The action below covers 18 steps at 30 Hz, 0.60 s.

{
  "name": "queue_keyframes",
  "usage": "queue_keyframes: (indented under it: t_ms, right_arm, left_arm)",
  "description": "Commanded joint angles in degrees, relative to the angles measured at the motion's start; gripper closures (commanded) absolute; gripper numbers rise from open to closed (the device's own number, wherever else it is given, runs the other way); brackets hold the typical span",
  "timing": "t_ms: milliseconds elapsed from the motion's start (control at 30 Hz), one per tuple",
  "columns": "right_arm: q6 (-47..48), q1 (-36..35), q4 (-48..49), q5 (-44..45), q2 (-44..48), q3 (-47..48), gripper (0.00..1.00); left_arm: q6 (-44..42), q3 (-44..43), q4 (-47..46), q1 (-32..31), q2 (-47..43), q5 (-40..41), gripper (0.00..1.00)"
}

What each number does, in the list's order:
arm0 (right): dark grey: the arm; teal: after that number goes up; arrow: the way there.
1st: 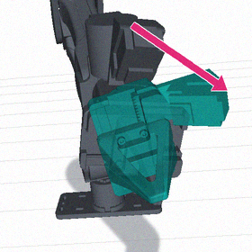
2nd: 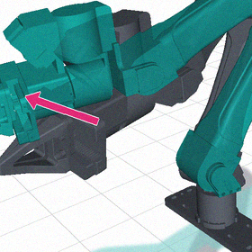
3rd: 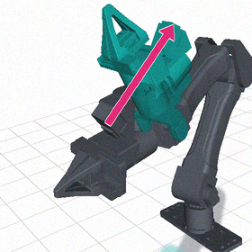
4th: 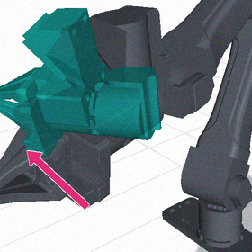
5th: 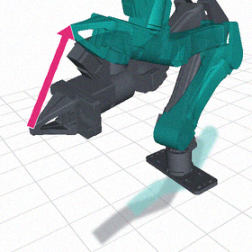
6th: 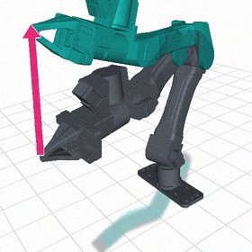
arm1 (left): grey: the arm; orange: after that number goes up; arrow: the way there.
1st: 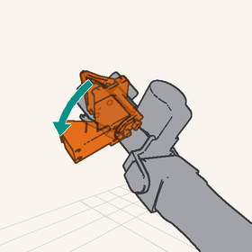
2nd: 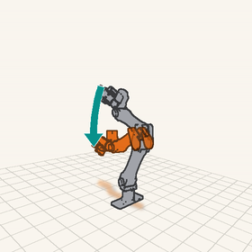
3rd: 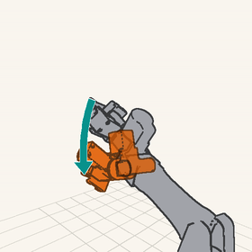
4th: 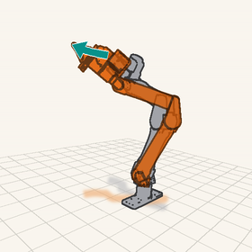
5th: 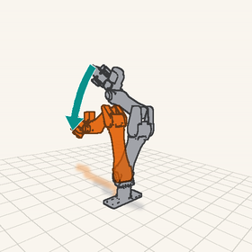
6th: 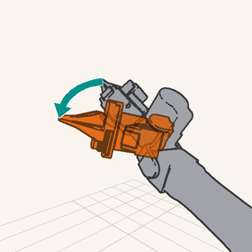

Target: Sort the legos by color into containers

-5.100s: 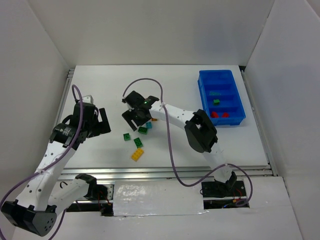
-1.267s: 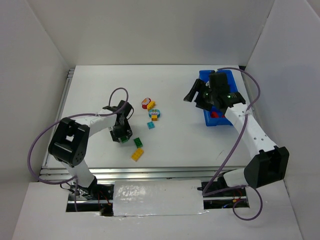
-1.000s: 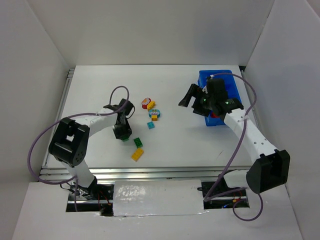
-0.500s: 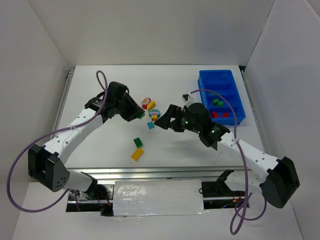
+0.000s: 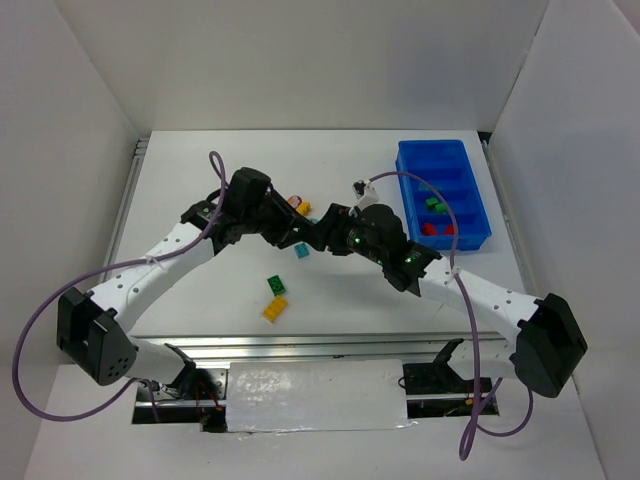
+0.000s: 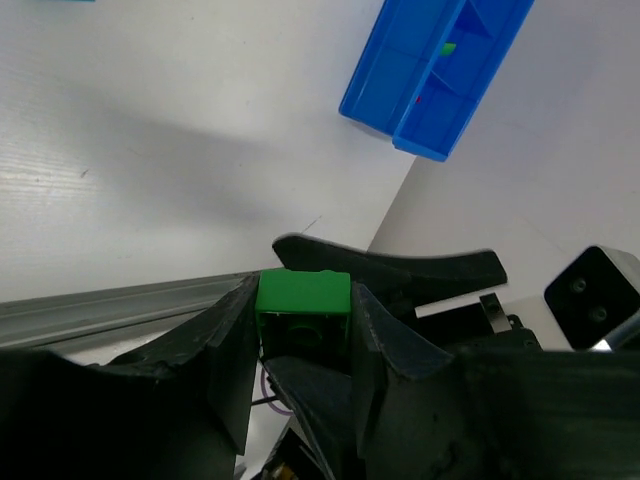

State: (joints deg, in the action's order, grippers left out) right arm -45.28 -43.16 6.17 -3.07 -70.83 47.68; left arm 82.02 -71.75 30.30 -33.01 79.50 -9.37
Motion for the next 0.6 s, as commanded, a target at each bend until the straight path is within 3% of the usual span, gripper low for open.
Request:
queue_keyframes:
  t_ms: [0,67,100,133,167,233,267,300,333,467,567]
  right_arm:
    - [0.9,-0.4,5.1,3.0,0.2,2.2,0.4]
    - [1.3,-0.4,6.2,2.7,0.4,2.0,0.65]
    - [1.4,-0.5,6.5,2.9,0.6,1.9,0.93]
    - [1.6,-0.5,6.9,2.9,0.8,1.8,0.97]
    - [1.8,-0.6,7.4,2.6,0.9,1.5,0.98]
    - [2.6,-0.7,9.1,1.5,1.6,0.6,1.0]
    - [2.6,-0.6,9.9,1.3,2.0,-0.6,1.0]
    - [2.6,-0.6,10.4,1.2,2.2,-0.9,1.0]
    - [2.6,-0.6,10.3,1.6,2.4,-1.2,1.0]
    - [2.7,-0.2,5.5,5.5,2.1,-0.9,1.0]
    - [1.7,4.0,-2.0,10.2,2.6,-0.7,1.0]
  left_arm:
    - [1.9,-1.4,-2.0,-1.2,-1.0,-1.4,1.0]
    - [1.9,-1.3,-1.8,-1.4,-1.0,-1.4,1.0]
    - [1.7,-1.3,-1.8,-1.4,-1.1,-1.2,1.0]
    - [1.4,-1.3,-1.7,-1.4,-1.0,-1.0,1.0]
    - [1.2,-1.5,-1.4,-1.4,-1.0,-1.0,1.0]
    - [0.7,-1.4,-1.9,-1.4,-0.8,-1.2,0.88]
    - [-0.5,-1.1,-2.6,-1.4,-0.3,-1.8,0.55]
    - [-1.2,-1.4,-3.5,-1.3,-0.1,-2.0,0.33]
    - [-3.2,-2.7,-3.3,-1.2,0.5,-2.1,0.01]
    - [-8.6,-8.7,1.3,0.1,4.1,0.3,0.01]
    - [-12.4,-12.4,7.4,3.3,3.6,4.3,0.01]
